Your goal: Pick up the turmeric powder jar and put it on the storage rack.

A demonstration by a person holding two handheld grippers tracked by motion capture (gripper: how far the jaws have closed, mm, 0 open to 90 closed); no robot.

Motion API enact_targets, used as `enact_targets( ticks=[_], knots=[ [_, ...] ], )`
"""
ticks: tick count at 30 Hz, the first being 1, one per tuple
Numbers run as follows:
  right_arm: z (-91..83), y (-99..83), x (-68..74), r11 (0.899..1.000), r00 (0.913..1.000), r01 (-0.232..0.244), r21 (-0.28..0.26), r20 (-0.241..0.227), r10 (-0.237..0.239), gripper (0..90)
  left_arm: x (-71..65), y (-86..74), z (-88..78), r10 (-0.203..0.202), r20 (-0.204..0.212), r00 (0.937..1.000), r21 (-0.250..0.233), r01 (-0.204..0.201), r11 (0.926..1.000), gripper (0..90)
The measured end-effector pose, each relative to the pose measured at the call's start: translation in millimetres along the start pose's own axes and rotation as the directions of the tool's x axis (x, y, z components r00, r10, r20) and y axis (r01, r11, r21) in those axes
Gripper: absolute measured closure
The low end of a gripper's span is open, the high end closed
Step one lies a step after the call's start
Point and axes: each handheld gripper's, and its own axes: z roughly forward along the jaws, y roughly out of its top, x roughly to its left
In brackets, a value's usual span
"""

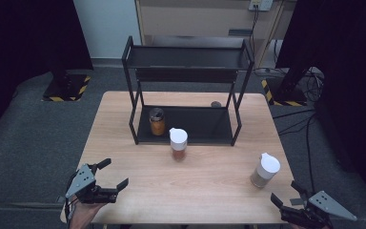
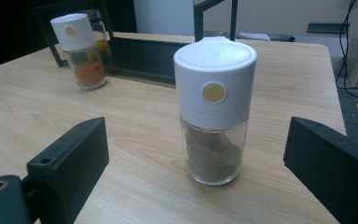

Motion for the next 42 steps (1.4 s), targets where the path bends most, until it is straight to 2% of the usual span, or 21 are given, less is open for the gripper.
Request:
enact_targets(
  ticks=[4,8,14,17,22,27,29,32,42],
  knots=[
    [0.3,0.7,0.7,1.000,1.0000,0.004,0.001,0.000,-0.004,6.6,-0.2,-3.1,-0.9,0.011,-0.011,0.9999,0.009,-0.011,0.9999,3.2],
    [1.0,0.9,0.7,1.000,1.0000,0.003,0.003,0.000,-0.003,6.6,1.5,-8.0,-1.8,-0.002,-0.014,0.9999,0.007,0.002,1.0000,3.2],
    [1.0,0.9,0.4,1.000,1.0000,0.002,0.004,-0.002,-0.002,6.6,3.4,-13.2,-2.7,0.018,-0.007,0.9998,0.012,-0.018,0.9998,3.2],
    [1.2,1.2,0.6,1.000,1.0000,0.003,0.005,-0.001,-0.003,6.6,6.6,-15.6,-2.2,0.005,0.005,1.0000,0.011,-0.006,0.9999,3.0],
    [2.0,1.4,0.8,1.000,1.0000,0.003,0.005,0.000,-0.003,6.6,6.6,-14.6,-0.2,0.041,0.026,0.9988,0.032,-0.042,0.9986,2.7],
    [2.4,1.3,0.6,1.000,1.0000,0.004,0.006,-0.003,-0.004,6.6,10.7,-17.3,-0.6,0.028,0.040,0.9988,0.029,-0.029,0.9992,2.7],
    [2.1,1.1,0.4,1.000,1.0000,0.005,0.004,-0.005,-0.005,6.6,15.7,-20.1,-1.2,0.002,0.061,0.9982,0.017,-0.003,0.9998,2.7],
    [2.3,0.9,0.0,1.000,1.0000,0.003,0.004,-0.007,-0.003,6.6,17.7,-21.8,-2.8,-0.009,0.056,0.9984,0.015,0.008,0.9998,2.7],
    [2.2,0.8,-0.3,1.000,0.9999,0.004,0.004,-0.010,-0.004,6.6,19.3,-21.4,-0.4,-0.007,0.078,0.9970,0.024,0.005,0.9997,2.7]
  ],
)
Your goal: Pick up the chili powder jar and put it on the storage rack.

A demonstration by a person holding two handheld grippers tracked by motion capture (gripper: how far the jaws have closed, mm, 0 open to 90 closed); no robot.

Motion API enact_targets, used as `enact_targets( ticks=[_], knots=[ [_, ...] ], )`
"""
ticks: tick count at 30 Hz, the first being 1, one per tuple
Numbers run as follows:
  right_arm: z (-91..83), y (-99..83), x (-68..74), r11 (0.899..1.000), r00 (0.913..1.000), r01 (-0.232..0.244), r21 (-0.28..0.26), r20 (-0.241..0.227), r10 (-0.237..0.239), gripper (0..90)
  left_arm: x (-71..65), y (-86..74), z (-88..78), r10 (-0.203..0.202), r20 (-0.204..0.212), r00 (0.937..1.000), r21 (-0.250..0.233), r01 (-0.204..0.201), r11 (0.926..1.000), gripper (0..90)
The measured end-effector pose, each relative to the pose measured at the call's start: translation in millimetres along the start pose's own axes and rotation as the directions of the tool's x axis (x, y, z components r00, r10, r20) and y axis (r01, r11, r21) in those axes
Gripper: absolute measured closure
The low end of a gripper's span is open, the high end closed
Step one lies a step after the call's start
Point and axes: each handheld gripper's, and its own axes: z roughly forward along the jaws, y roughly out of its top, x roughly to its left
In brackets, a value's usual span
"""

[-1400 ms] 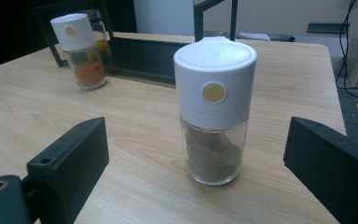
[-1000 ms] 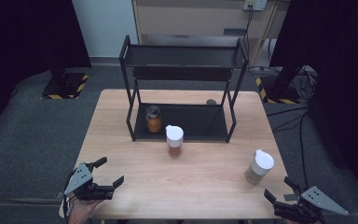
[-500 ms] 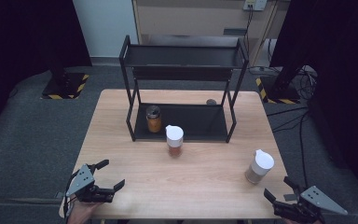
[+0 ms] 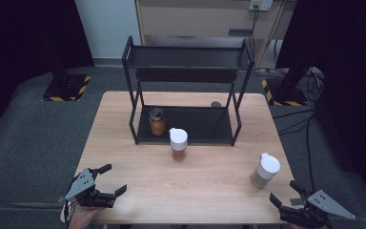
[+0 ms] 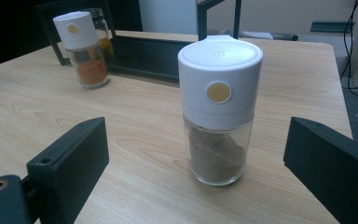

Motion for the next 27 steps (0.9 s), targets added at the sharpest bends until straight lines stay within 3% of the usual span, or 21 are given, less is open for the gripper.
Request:
enact_targets(
  ticks=[10,18,27],
  knots=[
    [3.4,5.5,2.1,1.000,0.9999,0.009,0.009,-0.013,-0.009,6.6,4.4,-4.5,-2.4,-0.031,0.019,0.9993,-0.032,0.032,0.9990,2.5],
    [11.0,14.5,-0.2,1.000,0.9994,0.003,0.018,-0.035,-0.002,6.6,4.3,-3.1,-0.9,-0.029,0.019,0.9994,-0.019,0.029,0.9994,2.4],
    [24.4,35.9,5.1,0.999,0.9975,0.030,0.017,-0.064,-0.029,6.5,4.5,-3.2,-1.0,-0.030,0.021,0.9993,-0.020,0.031,0.9993,2.4]
  ],
)
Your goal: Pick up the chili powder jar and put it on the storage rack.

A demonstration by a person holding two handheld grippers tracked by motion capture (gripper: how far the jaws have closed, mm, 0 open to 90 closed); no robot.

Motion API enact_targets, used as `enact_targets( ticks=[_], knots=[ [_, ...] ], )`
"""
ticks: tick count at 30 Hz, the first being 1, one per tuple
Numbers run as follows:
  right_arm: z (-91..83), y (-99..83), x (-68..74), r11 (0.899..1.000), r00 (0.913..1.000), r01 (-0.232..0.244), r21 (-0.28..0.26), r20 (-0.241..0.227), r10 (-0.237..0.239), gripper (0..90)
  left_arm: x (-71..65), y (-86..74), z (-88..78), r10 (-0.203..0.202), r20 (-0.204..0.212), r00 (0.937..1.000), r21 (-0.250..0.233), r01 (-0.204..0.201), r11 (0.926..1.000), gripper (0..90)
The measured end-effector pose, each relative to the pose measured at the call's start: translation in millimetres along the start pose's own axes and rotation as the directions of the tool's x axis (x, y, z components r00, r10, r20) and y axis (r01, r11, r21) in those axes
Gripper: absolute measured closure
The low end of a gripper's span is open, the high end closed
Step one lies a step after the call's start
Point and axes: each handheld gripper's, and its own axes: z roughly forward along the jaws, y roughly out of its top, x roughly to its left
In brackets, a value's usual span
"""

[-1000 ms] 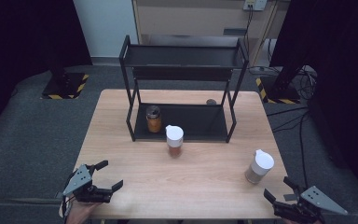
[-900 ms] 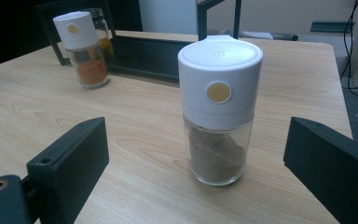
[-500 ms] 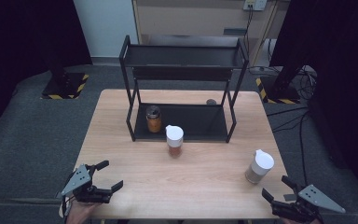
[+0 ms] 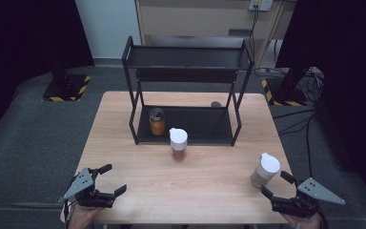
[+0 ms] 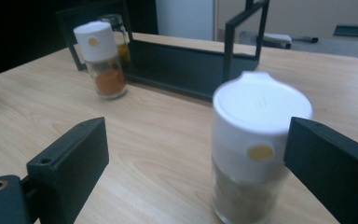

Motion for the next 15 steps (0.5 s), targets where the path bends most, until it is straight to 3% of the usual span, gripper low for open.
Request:
enact_targets(
  ticks=[15],
  knots=[
    [42.6,46.3,11.1,1.000,0.9955,0.025,-0.006,-0.091,-0.025,6.5,0.7,1.0,1.7,-0.002,0.005,1.0000,0.013,0.002,0.9999,2.2]
  ],
)
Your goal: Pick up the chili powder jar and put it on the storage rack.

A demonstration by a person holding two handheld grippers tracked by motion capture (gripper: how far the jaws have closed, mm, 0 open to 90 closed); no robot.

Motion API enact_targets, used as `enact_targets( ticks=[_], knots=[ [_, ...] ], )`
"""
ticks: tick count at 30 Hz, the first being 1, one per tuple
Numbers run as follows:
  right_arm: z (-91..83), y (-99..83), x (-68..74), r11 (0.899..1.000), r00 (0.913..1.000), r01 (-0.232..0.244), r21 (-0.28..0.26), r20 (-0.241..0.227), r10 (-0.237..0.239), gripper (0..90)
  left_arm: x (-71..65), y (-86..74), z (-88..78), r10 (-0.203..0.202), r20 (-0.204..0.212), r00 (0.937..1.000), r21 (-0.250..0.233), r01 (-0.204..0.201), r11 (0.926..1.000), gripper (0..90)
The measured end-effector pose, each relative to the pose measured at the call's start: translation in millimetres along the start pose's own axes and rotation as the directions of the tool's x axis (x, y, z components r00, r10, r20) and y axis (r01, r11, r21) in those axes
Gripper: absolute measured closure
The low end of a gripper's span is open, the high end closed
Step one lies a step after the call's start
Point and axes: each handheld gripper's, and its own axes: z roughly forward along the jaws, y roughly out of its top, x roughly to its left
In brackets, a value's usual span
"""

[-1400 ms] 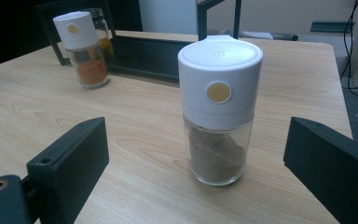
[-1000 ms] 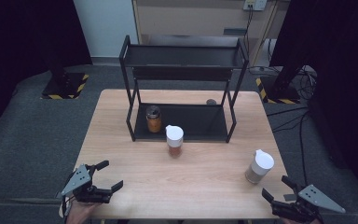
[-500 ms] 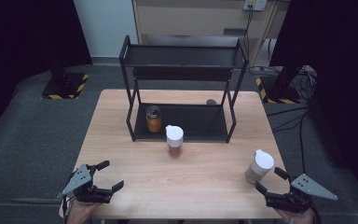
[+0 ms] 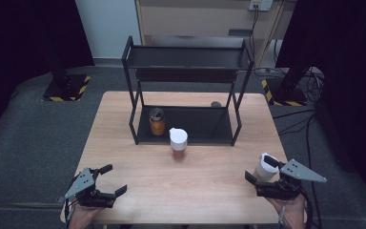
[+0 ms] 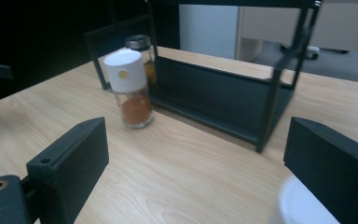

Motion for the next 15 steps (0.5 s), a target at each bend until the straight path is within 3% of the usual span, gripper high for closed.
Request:
enact_targets(
  ticks=[4,15],
  knots=[
    [18.9,11.3,5.6,1.000,0.9990,0.031,0.004,-0.031,-0.031,6.6,0.4,-0.1,-0.1,-0.003,0.002,1.0000,0.000,0.003,1.0000,2.2],
    [54.8,28.9,15.8,0.998,0.9947,0.058,0.003,-0.085,-0.058,6.6,1.0,0.0,0.3,-0.002,0.006,1.0000,-0.001,0.002,1.0000,2.2]
  ],
)
